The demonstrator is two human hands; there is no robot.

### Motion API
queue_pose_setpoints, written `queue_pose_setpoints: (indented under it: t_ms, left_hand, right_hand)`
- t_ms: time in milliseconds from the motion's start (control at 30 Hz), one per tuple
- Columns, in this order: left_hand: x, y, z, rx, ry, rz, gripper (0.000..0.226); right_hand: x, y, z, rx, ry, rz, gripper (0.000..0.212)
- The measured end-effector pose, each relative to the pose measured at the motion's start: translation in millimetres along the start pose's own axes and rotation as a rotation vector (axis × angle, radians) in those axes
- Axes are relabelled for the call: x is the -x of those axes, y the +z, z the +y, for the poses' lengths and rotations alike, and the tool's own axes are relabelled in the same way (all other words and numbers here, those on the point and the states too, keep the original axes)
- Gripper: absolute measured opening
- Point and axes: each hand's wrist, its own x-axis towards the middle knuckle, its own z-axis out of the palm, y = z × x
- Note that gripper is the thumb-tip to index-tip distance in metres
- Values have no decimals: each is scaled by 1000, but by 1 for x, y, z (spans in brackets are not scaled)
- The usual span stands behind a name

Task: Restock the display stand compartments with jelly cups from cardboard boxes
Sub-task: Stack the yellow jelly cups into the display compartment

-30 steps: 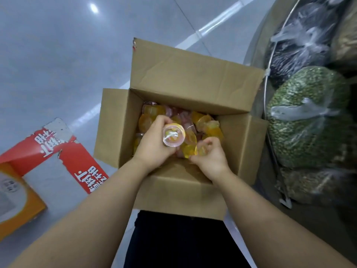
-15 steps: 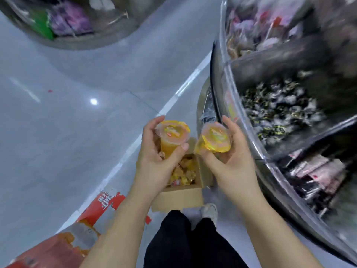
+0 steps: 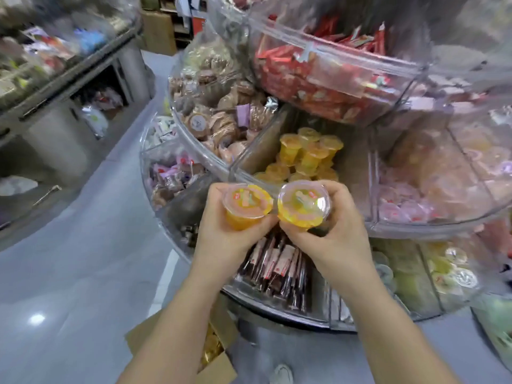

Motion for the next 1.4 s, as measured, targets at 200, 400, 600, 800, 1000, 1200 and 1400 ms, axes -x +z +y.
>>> queue_pose_setpoints:
  t_ms: [200, 400, 600, 800, 1000, 1200, 1400]
  left_hand:
    - [-48, 74, 12, -32, 54, -114, 44]
    - [-89, 111, -3, -145, -62, -108, 57]
    - [-133, 98, -26, -328, -154, -212, 46]
    - [-166, 74, -46, -600, -118, -414, 64]
    - [-186, 75, -59, -759, -36, -542, 53]
    - [-189, 73, -73, -766, -115, -558, 55]
    - [-193, 73, -73, -755, -154, -588, 60]
  right_hand:
    - [-30, -71, 16, 4, 33, 60, 43]
    - [-65, -100, 49, -111, 238, 119, 51]
    - [-98, -77, 76, -131, 370, 137, 41]
    - [-129, -58, 95, -66, 421, 302, 44]
    - [-155, -49, 104, -87, 510, 340, 51]
    - [-151, -52, 110, -9, 628, 284, 31]
    - [-147, -42, 111, -77, 722, 362, 32]
